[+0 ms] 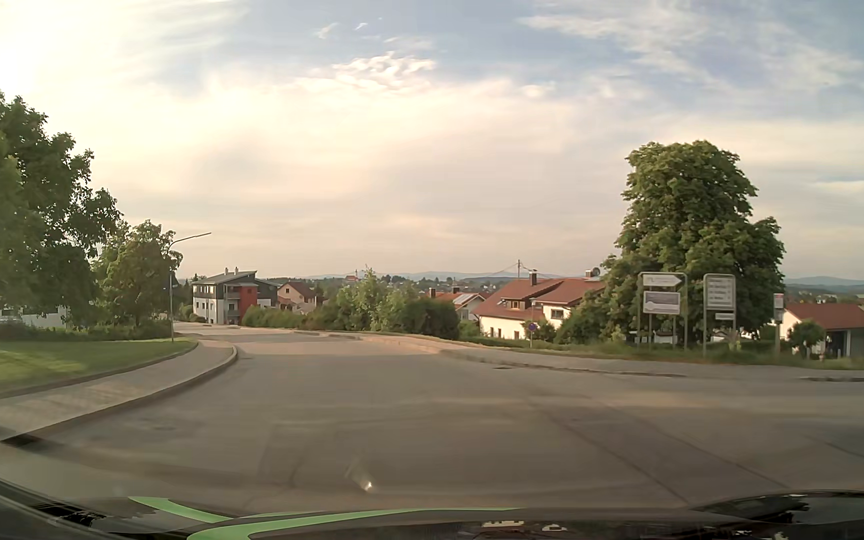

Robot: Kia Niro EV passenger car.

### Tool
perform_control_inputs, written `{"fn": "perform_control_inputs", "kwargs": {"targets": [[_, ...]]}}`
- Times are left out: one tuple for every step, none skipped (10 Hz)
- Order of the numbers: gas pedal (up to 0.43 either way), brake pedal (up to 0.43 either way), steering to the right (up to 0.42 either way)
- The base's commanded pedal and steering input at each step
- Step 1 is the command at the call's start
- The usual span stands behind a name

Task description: Follow the waypoints while adhering to traffic rules and regulations

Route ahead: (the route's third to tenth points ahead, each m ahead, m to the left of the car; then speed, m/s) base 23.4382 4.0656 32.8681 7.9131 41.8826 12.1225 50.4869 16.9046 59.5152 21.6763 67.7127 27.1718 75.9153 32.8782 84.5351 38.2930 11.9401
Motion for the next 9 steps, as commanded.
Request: {"fn": "perform_control_inputs", "kwargs": {"targets": [[0.039, 0.000, -0.061], [0.039, 0.000, -0.062], [0.039, 0.000, -0.064], [0.039, 0.000, -0.064], [0.039, 0.000, -0.064], [0.039, 0.000, -0.064], [0.039, 0.000, -0.064], [0.028, 0.000, -0.065], [0.020, 0.000, -0.067]]}}
